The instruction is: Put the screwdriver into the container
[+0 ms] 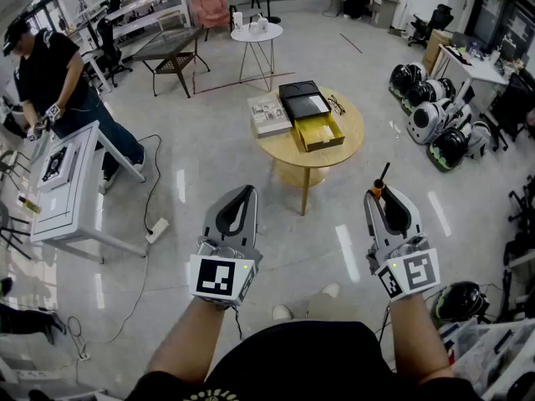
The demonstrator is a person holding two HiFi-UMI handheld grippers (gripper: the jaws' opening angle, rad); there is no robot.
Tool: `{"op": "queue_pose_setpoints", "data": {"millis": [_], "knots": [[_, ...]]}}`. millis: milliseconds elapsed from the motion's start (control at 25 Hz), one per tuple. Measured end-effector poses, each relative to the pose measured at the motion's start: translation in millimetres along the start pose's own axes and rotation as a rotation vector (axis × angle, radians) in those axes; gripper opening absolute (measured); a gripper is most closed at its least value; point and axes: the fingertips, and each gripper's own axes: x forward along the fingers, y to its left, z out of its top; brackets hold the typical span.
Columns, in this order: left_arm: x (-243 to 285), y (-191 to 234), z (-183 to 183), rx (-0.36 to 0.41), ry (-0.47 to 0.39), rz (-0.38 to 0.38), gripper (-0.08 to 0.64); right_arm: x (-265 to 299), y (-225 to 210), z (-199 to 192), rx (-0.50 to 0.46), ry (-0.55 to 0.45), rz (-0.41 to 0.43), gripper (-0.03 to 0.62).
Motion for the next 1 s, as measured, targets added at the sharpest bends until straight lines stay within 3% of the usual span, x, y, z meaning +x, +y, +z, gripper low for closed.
{"op": "queue_pose_setpoints", "data": {"millis": [600,1000], "knots": [[36,20,-13,0.019,0.011,0.069,0.017,23,-38,-17,0.020,0.010,-0.002,0.115],[71,20,-20,0.024,0.022,0.070,0.017,53,-58,-31,0.016,0.035,0.027,0.115]]}}
